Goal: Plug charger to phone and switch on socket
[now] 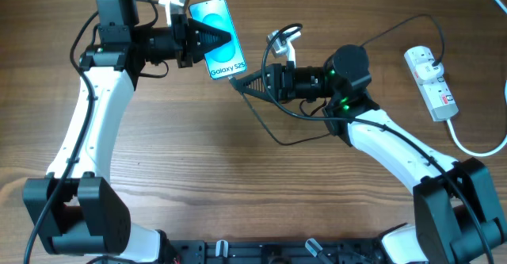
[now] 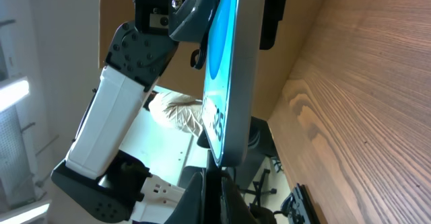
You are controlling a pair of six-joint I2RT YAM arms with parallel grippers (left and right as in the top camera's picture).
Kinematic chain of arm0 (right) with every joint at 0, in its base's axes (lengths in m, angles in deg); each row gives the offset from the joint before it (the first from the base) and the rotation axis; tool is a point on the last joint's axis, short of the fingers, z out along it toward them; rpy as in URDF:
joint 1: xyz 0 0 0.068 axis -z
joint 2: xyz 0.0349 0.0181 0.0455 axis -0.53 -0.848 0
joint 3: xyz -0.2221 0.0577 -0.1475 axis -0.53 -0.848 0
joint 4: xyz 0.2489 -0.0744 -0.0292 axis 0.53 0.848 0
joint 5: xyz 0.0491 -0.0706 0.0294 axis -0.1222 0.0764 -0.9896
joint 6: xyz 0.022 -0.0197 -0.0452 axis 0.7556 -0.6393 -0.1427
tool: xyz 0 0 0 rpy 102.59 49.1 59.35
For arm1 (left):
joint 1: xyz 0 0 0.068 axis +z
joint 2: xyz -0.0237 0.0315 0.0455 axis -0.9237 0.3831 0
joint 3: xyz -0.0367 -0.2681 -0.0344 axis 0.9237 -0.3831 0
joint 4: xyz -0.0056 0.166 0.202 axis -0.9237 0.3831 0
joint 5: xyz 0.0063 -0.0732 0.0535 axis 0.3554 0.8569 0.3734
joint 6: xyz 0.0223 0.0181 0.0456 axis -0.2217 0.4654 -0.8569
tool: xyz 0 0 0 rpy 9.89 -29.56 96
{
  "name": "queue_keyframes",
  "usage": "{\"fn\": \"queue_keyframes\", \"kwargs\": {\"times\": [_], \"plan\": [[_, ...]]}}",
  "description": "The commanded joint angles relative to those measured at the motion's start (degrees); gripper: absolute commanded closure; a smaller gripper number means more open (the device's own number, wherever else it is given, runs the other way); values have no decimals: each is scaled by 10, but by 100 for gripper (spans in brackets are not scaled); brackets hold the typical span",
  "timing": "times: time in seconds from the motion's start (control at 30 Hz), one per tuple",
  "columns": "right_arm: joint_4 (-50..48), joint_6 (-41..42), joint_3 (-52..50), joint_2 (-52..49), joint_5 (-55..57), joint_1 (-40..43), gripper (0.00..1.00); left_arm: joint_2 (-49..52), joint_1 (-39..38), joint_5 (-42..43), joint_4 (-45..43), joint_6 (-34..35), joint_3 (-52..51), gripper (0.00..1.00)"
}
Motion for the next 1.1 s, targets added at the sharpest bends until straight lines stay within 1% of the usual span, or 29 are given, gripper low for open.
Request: {"fn": "queue_keyframes", "kwargs": {"times": [0.0,0.27,0.53,0.7,0.8,0.93,0.97,1.03,1.07], "plan": [[-8,0,10,7,91,7,96,-6,-16,14,10,-8,0,96],[-4,-15,9,7,170,-21,96,-6,-16,14,20,-5,0,96],[-3,-15,9,7,236,-24,96,-6,-16,14,36,-6,0,96],[-5,-23,9,7,258,-24,96,-6,-17,14,50,-6,0,96],[-7,-31,10,7,278,-24,95,-6,-17,38,50,-9,0,96],[-15,-45,10,7,269,-23,96,-6,-19,39,50,-11,0,96],[-15,-48,10,7,259,-23,94,-6,-19,37,50,-12,0,96],[-15,-78,10,7,220,-22,51,-6,-18,30,49,-12,0,96],[-14,-92,10,7,176,-20,35,-6,-15,24,47,-12,0,96]]}}
